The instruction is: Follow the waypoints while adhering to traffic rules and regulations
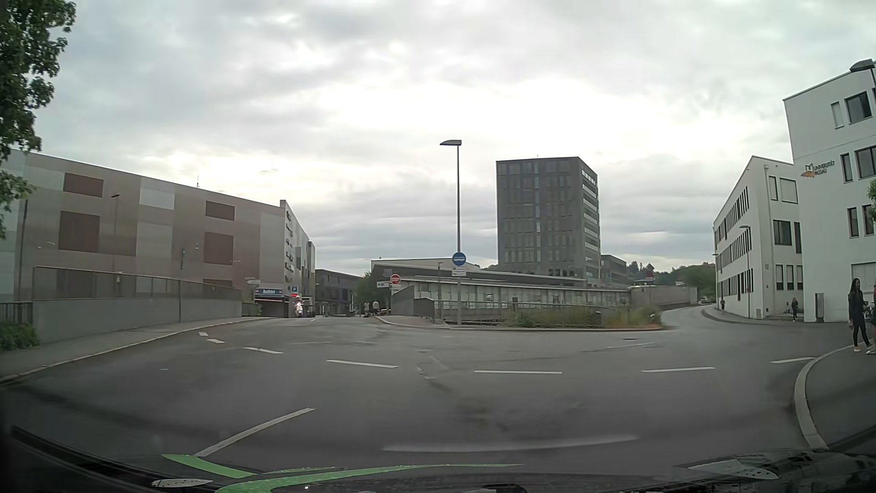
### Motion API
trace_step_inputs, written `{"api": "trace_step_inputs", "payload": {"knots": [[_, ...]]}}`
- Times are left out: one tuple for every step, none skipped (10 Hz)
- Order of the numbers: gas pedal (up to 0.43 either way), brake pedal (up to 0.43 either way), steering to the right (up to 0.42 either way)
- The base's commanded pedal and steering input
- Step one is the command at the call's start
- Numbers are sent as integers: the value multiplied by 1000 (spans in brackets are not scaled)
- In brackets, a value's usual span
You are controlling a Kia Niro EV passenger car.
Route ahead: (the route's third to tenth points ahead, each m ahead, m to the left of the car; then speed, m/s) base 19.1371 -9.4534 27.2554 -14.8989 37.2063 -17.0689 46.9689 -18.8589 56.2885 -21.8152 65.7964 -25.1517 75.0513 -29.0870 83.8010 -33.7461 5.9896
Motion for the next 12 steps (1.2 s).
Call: {"api": "trace_step_inputs", "payload": {"knots": [[220,0,219],[220,0,219],[209,0,219],[209,0,219],[209,0,221],[209,0,228],[197,0,234],[189,0,239],[177,0,245],[169,0,253],[169,0,257],[157,0,263]]}}
